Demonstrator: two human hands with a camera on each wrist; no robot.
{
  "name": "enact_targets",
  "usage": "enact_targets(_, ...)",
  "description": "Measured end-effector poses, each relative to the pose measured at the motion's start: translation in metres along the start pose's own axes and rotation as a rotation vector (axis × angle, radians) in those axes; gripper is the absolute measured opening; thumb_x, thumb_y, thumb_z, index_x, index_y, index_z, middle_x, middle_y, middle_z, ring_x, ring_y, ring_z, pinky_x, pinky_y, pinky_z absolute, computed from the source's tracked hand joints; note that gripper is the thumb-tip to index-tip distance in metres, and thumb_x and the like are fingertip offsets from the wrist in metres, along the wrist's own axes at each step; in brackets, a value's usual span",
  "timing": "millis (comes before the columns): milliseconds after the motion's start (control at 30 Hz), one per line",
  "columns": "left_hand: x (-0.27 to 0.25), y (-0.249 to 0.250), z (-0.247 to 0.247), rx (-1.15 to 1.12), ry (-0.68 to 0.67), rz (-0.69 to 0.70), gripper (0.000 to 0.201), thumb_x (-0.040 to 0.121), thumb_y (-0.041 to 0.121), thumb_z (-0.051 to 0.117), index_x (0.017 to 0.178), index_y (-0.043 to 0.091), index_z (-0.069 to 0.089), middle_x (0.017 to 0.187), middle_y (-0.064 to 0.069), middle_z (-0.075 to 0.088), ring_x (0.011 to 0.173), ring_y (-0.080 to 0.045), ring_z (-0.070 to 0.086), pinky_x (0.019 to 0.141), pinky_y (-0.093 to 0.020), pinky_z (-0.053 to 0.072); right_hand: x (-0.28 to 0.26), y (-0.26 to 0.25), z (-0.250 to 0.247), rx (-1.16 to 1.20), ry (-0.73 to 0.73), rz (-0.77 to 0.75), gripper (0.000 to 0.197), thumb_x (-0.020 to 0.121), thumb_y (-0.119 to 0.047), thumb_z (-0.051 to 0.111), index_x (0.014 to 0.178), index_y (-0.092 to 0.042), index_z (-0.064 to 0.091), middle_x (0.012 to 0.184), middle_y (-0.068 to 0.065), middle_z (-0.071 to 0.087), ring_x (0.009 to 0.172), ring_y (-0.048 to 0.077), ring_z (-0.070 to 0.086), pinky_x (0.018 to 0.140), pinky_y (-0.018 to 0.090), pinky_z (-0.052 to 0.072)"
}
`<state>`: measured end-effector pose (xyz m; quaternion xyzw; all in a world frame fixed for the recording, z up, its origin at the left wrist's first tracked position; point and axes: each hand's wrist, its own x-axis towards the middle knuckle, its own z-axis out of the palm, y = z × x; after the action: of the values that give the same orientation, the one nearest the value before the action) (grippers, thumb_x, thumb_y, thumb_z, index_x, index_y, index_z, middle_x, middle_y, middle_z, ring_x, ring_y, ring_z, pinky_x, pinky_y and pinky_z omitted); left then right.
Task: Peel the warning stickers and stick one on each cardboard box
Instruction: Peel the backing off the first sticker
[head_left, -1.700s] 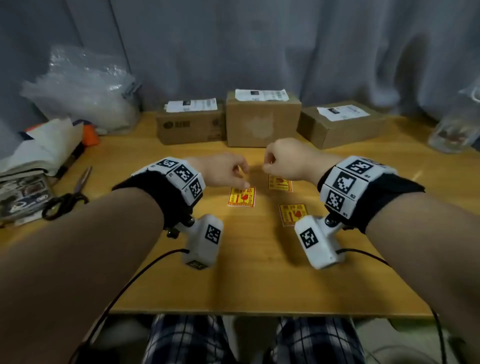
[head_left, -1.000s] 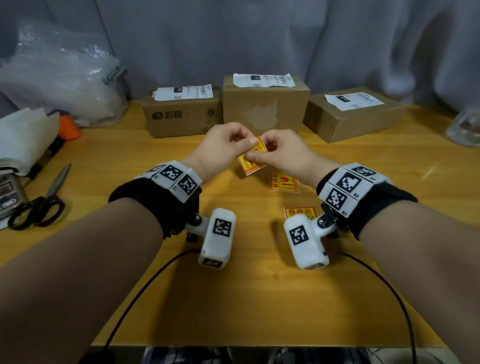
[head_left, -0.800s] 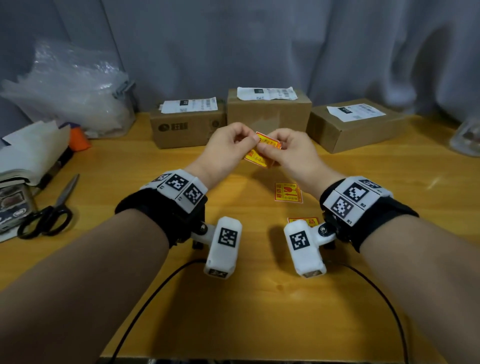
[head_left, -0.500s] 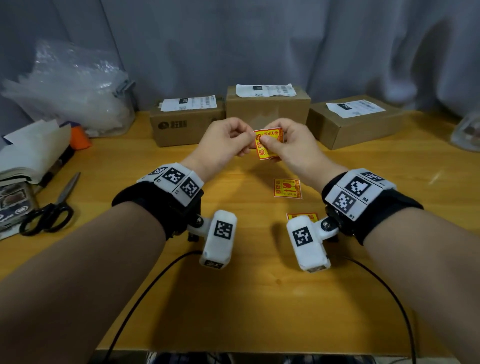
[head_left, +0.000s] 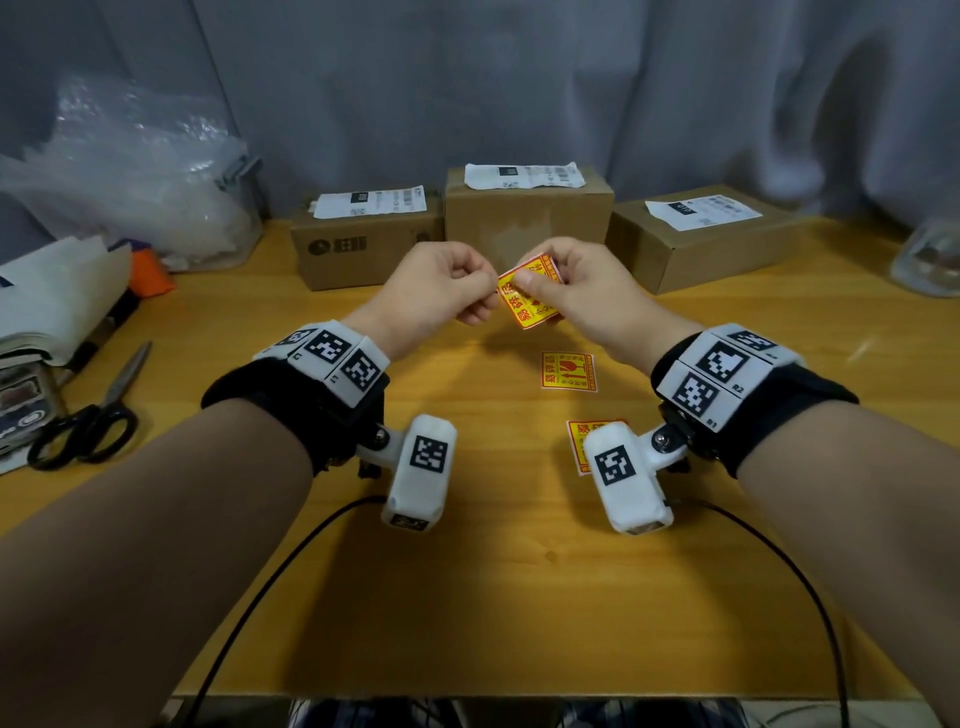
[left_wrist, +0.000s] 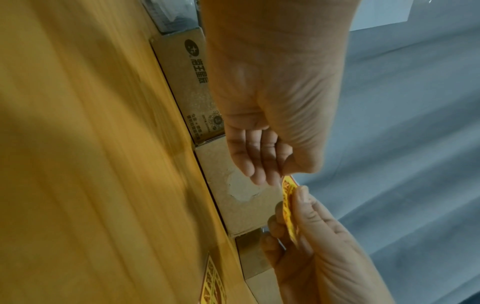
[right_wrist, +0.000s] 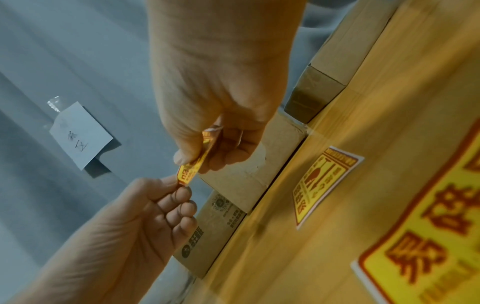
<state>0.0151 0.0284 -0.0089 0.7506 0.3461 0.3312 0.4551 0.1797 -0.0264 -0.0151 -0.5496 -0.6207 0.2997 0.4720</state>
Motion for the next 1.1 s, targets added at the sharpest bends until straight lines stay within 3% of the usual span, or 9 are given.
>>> enact_targets(133, -0.003, 0.0, -0.001, 0.027, -0.028, -0.009, 0.015, 0.089, 0.003, 0.052, 0.078, 0.01, 0.059, 0.067, -0.004, 0.062, 0.055, -0.006, 0.06, 0.056, -0.017, 0.052, 0.0, 0.003, 0.0, 0.095, 0.084, -0.013, 0.005, 0.091, -0.013, 0.059, 0.087, -0.011, 0.062, 0.075, 0.003, 0.066, 0.061, 0.002, 0.063, 0.06, 0.018, 0.052)
enact_targets(300, -0.007, 0.003, -0.001, 0.111, -0.102, -0.013, 0.018, 0.088, 0.006, 0.053, 0.074, 0.014, 0.06, 0.067, 0.0, 0.061, 0.061, -0.008, 0.055, 0.059, -0.019, 0.046, 0.0, 0.005, 0.004, 0.001, 0.077, -0.039, 0.015, 0.095, -0.015, 0.052, 0.09, -0.01, 0.065, 0.081, 0.005, 0.065, 0.076, 0.012, 0.061, 0.071, 0.027, 0.051)
enact_targets(433, -0.007, 0.005, -0.002, 0.142, -0.004, 0.055, 0.011, 0.088, 0.013, 0.057, 0.079, 0.015, 0.063, 0.077, 0.001, 0.062, 0.068, -0.007, 0.054, 0.059, -0.016, 0.044, -0.001, 0.002, 0.006, -0.038, 0.033, -0.064, 0.01, 0.09, -0.013, 0.06, 0.087, -0.01, 0.069, 0.073, -0.004, 0.065, 0.068, 0.002, 0.059, 0.069, 0.018, 0.049)
enact_targets(567, -0.008, 0.004, -0.005, 0.106, 0.023, 0.087, 0.006, 0.086, 0.013, 0.062, 0.081, 0.014, 0.064, 0.081, -0.008, 0.062, 0.071, -0.013, 0.054, 0.063, -0.024, 0.047, -0.002, -0.002, 0.004, -0.034, 0.038, -0.068, 0.005, 0.086, -0.015, 0.066, 0.087, -0.012, 0.07, 0.076, 0.0, 0.068, 0.071, 0.007, 0.062, 0.071, 0.022, 0.052)
enact_targets(700, -0.01, 0.002, -0.005, 0.092, -0.025, 0.031, 0.007, 0.087, 0.01, 0.062, 0.081, 0.013, 0.063, 0.074, -0.003, 0.064, 0.064, -0.009, 0.058, 0.062, -0.02, 0.049, -0.002, -0.004, 0.008, -0.028, 0.058, -0.064, 0.004, 0.087, -0.014, 0.065, 0.088, -0.011, 0.068, 0.081, 0.005, 0.066, 0.076, 0.014, 0.063, 0.075, 0.03, 0.053)
enact_targets(833, -0.014, 0.001, -0.003, 0.01, -0.082, -0.058, 0.01, 0.088, 0.006, 0.058, 0.079, 0.009, 0.063, 0.069, -0.002, 0.064, 0.054, -0.004, 0.056, 0.058, -0.018, 0.049, 0.0, -0.004, 0.011, -0.008, 0.148, -0.074, 0.002, 0.087, -0.01, 0.064, 0.087, -0.009, 0.065, 0.075, -0.001, 0.062, 0.07, 0.01, 0.057, 0.071, 0.028, 0.05)
enact_targets(1100, -0.018, 0.002, -0.003, -0.016, -0.113, -0.093, 0.009, 0.088, 0.007, 0.058, 0.081, 0.007, 0.064, 0.07, -0.002, 0.064, 0.055, -0.005, 0.055, 0.059, -0.02, 0.048, 0.0, -0.005, 0.007, -0.045, 0.182, -0.076, 0.006, 0.089, -0.015, 0.062, 0.09, -0.011, 0.065, 0.077, -0.003, 0.062, 0.073, 0.007, 0.058, 0.071, 0.025, 0.051)
